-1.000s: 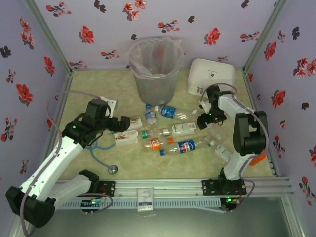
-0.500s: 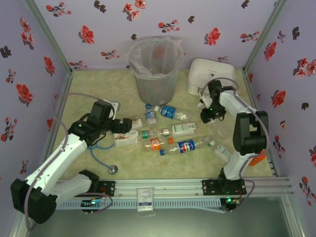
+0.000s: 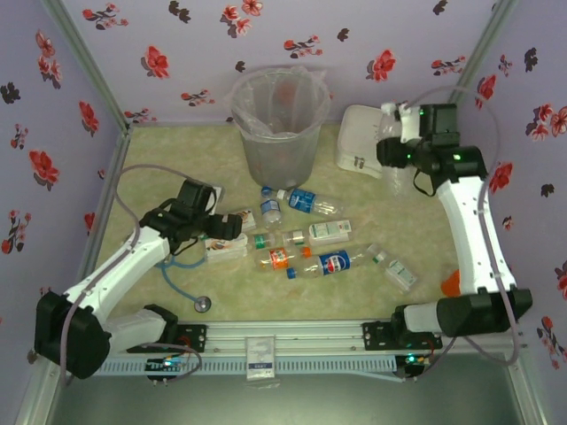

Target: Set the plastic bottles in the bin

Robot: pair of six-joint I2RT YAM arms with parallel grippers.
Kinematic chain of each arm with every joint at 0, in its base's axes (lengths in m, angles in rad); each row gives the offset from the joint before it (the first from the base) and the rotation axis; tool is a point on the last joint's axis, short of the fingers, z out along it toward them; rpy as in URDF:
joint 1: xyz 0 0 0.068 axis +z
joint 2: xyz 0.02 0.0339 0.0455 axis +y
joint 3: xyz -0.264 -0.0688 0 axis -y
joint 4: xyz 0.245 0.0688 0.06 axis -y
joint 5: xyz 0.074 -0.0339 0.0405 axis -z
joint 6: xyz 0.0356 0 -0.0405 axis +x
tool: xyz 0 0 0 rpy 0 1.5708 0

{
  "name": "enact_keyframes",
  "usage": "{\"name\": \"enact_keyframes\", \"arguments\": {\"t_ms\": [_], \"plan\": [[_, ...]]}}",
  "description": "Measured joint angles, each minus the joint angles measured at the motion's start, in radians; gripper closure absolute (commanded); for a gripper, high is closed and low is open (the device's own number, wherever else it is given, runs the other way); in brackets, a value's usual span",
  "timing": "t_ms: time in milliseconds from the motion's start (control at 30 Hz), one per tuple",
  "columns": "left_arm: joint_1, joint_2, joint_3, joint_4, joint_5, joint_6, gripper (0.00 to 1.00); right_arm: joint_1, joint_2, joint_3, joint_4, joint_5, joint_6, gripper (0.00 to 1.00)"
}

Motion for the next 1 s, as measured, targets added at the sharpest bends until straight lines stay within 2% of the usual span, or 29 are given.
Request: {"name": "enact_keyframes", "arguments": {"t_ms": [167, 300, 467, 667, 867, 1000], "plan": [[0.0, 0.034, 0.0, 0.004, -0.001, 0.002, 0.0, 0.066, 0.035, 0.13, 0.178, -0.144, 0.18, 0.57], [-0.002, 0.042, 0.0, 0.006, -0.007, 0.002, 0.0, 0.178, 0.142, 0.27, 0.26, -0.166, 0.233, 0.6], [-0.003, 0.036, -0.002, 0.006, -0.008, 0.002, 0.0, 0.253, 0.293, 0.426, 0.321, -0.176, 0.258, 0.61], [-0.009, 0.017, -0.003, 0.003, -0.012, 0.002, 0.0, 0.276, 0.529, 0.654, 0.329, -0.173, 0.258, 0.61], [-0.026, 0.005, -0.003, -0.008, -0.014, 0.002, 0.0, 0.283, 0.852, 1.027, 0.23, -0.14, 0.245, 0.61], [-0.034, -0.013, -0.003, -0.014, -0.014, 0.002, 0.0, 0.285, 0.945, 1.062, 0.175, -0.126, 0.227, 0.59]]}}
